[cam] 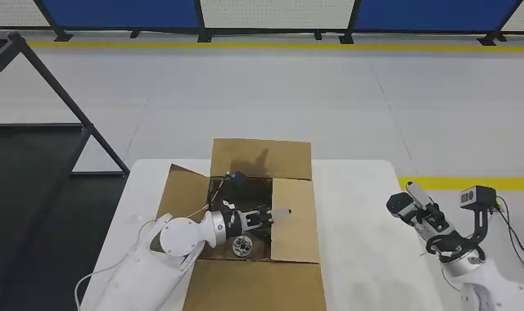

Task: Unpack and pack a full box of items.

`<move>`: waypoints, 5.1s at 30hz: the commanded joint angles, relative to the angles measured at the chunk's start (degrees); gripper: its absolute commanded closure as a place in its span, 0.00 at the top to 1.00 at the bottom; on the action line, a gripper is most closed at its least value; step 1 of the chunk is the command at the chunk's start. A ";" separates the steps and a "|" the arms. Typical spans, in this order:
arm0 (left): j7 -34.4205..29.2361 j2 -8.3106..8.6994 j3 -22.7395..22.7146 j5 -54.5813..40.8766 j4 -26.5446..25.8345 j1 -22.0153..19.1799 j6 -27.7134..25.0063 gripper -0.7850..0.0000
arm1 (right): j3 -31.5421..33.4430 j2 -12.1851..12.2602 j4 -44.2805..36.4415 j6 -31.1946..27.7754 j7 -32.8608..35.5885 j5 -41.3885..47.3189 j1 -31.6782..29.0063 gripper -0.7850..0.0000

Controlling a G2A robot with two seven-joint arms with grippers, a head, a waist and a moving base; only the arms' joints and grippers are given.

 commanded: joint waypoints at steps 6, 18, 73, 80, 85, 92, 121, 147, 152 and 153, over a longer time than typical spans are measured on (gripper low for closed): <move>0.00 0.00 0.00 0.00 0.00 0.00 0.00 1.00 | 0.00 0.00 0.01 -0.01 -0.01 0.02 0.01 1.00; 0.91 -0.41 -0.12 1.49 -1.29 1.20 0.60 1.00 | -0.25 0.45 -0.29 -0.92 -0.12 1.10 -1.62 1.00; 3.10 -2.70 -1.51 3.93 -5.35 0.71 -3.06 1.00 | 1.80 3.37 -0.41 -2.06 4.90 3.98 -4.23 1.00; 3.10 -2.70 -1.51 3.93 -5.35 0.71 -3.06 1.00 | 1.80 3.37 -0.41 -2.06 4.90 3.98 -4.23 1.00; 4.04 -2.55 -2.46 5.61 -7.50 1.61 -3.19 1.00 | 0.92 3.47 -1.18 -2.39 4.37 4.49 -4.38 1.00; 2.73 -2.73 -2.78 7.25 -9.63 0.94 -1.51 1.00 | 1.12 4.00 -1.00 -2.25 5.26 4.97 -3.89 1.00; 3.59 -4.67 0.49 8.55 -8.70 -2.63 1.68 1.00 | -0.54 4.88 -0.93 -3.90 9.17 5.82 -4.64 1.00; 2.81 -10.64 9.00 3.37 4.25 -15.34 -1.83 1.00 | 4.06 6.17 -1.54 -3.19 17.05 18.39 -7.35 1.00; 2.08 -12.95 12.01 0.72 10.07 -18.55 -3.78 1.00 | 5.15 6.45 -2.23 -2.83 18.15 19.05 -8.13 1.00; 2.08 -12.95 12.01 0.72 10.07 -18.55 -3.78 1.00 | 5.15 6.45 -2.23 -2.83 18.15 19.05 -8.13 1.00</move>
